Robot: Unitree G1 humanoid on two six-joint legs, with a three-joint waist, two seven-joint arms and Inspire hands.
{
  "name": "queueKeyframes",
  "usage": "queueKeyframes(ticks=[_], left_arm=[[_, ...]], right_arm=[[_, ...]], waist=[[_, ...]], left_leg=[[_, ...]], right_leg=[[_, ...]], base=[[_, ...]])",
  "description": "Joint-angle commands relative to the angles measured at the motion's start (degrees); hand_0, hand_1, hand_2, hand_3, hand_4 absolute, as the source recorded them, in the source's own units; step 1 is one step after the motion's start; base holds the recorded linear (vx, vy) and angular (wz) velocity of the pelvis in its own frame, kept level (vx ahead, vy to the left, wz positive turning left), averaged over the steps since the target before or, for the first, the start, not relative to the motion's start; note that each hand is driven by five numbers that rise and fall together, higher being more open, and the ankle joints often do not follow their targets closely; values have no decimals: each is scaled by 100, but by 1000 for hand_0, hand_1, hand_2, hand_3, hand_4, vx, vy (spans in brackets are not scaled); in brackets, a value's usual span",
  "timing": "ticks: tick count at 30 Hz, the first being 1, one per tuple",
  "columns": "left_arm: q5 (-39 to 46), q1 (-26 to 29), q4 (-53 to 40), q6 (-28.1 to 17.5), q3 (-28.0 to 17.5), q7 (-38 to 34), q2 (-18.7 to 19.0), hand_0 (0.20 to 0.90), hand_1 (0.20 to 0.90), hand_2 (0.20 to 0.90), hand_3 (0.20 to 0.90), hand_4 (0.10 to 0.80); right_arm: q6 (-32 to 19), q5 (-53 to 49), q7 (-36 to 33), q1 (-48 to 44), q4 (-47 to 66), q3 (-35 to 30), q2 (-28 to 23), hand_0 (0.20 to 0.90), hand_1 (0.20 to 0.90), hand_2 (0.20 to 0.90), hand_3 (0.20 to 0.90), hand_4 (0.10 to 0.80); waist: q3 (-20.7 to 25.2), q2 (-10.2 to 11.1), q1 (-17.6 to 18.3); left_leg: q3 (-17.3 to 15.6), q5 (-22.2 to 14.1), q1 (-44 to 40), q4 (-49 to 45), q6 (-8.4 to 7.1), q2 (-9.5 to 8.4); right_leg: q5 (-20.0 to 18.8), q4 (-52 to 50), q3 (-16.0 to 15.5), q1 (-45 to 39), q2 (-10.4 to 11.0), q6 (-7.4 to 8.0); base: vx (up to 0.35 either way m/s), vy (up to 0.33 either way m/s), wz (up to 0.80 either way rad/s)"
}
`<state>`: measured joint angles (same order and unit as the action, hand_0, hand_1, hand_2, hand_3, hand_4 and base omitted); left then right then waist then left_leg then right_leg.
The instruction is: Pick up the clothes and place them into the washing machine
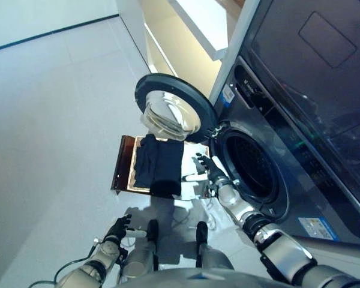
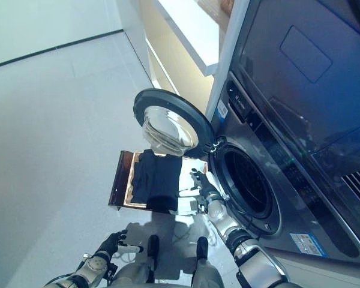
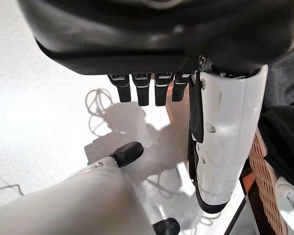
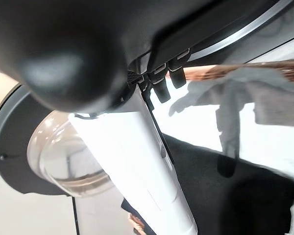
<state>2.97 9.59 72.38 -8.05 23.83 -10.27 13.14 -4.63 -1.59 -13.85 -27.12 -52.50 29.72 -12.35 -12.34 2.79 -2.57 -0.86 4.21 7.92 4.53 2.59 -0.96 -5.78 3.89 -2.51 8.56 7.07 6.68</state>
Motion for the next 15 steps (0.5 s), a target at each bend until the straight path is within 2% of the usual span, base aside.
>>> queueKeyframes(ticks=[1, 7, 9, 10, 11, 12, 13, 15], left_arm=[[156, 291, -29, -203, 336, -232, -35, 900, 900, 900, 900, 800], [332, 356, -36, -231, 274, -313, 30, 900, 900, 900, 900, 800], [359, 373, -204, -285, 213, -398, 95, 900, 900, 900, 900, 800], [359, 374, -204, -285, 212, -397, 95, 900, 900, 900, 900, 800], [288, 383, -361, -332, 163, -450, 138, 900, 900, 900, 900, 800], [288, 384, -361, -331, 162, -451, 137, 900, 900, 900, 900, 800], [202, 467, -289, -357, 119, -459, 198, 900, 900, 900, 900, 800], [164, 569, -160, -355, 91, -456, 217, 900, 900, 900, 900, 800]], right_arm=[[-217, 27, -315, -986, 469, -38, -194, 900, 900, 900, 900, 800], [-160, 201, -395, -1396, 411, 70, -247, 900, 900, 900, 900, 800], [35, 1115, -526, -1660, 465, 309, -517, 900, 900, 900, 900, 800], [35, 1115, -526, -1661, 465, 309, -517, 900, 900, 900, 900, 800], [202, 2327, -641, -1895, 485, 594, -889, 900, 900, 900, 900, 800], [201, 2330, -642, -1897, 483, 595, -889, 900, 900, 900, 900, 800], [355, 3414, -628, -2313, 198, 1036, -1294, 900, 900, 900, 900, 800], [417, 4159, -651, -2623, -156, 1428, -1410, 900, 900, 900, 900, 800]], waist=[[-192, -64, -228], [-379, -2, -343], [-509, 21, -409], [-495, 23, -406], [-572, 24, -455], [-573, 23, -452], [-637, 61, -508], [-662, 94, -546]], left_leg=[[-21, -195, 111, -74, -164, -59], [68, -137, 297, -140, -174, -64], [155, -117, 386, -193, -183, -59], [156, -111, 406, -194, -182, -60], [198, -98, 448, -193, -189, -61], [200, -98, 449, -194, -189, -61], [271, -86, 461, -185, -201, -63], [326, -60, 469, -151, -217, -64]], right_leg=[[295, -819, 106, 454, -24, 18], [253, -816, 35, 529, -28, 5], [242, -826, -25, 552, -33, -1], [234, -821, -27, 567, -32, -1], [232, -815, -74, 567, -29, 4], [232, -816, -77, 567, -29, 4], [244, -816, -128, 541, -31, 8], [256, -815, -169, 532, -27, 6]], base=[[-49, 22, 10], [-18, 12, 13], [-10, 2, 12], [-6, 1, 21], [-7, 3, 17], [-2, -2, 20], [-1, -3, 22], [3, -2, 18]])
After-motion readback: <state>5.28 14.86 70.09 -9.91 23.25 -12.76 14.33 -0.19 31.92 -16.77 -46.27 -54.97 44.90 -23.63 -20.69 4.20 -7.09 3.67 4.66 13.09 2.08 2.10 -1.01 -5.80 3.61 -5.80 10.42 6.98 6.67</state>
